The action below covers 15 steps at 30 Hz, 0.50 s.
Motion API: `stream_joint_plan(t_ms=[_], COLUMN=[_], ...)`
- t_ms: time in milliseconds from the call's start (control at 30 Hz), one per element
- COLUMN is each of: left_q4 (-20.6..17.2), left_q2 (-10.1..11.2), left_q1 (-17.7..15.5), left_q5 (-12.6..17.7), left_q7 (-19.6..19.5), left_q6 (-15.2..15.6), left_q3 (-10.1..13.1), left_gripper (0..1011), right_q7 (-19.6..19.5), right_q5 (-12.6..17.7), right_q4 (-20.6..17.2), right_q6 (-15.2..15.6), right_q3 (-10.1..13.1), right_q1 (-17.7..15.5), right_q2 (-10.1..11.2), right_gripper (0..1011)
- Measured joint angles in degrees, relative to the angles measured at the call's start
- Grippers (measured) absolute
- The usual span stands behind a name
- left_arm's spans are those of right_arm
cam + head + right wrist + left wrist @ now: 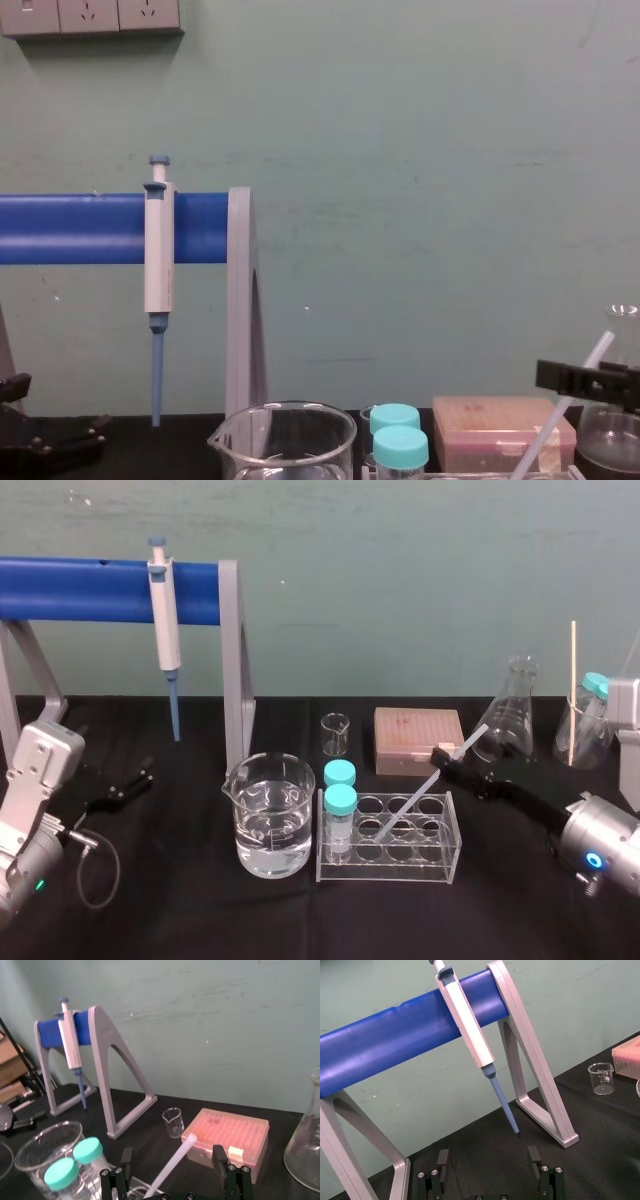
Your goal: Pick up the stirring rod with one hand, then place it down.
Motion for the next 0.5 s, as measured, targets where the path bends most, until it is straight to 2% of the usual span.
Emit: stream_joint_plan(t_ms=[167,500], left_q4=[0.0,0.0], left_q2=[0.0,0.0], left_q1=[0.0,0.0], left_q5=[0.0,0.0], left_q7=[0.0,0.0], left_q6=[0.0,0.0], left_q3=[0.0,0.0], left_gripper=[1000,1000], right_q7=[0.8,1.4], right_q5=[1.0,1.8], right_q4=[1.6,2.5], right_q6=[0.3,1.4], right_q3=[-0.5,-2.0], right_q1=[1.3,2.2], right_q2=[-1.0,-0.9], right_gripper=[1003,1003])
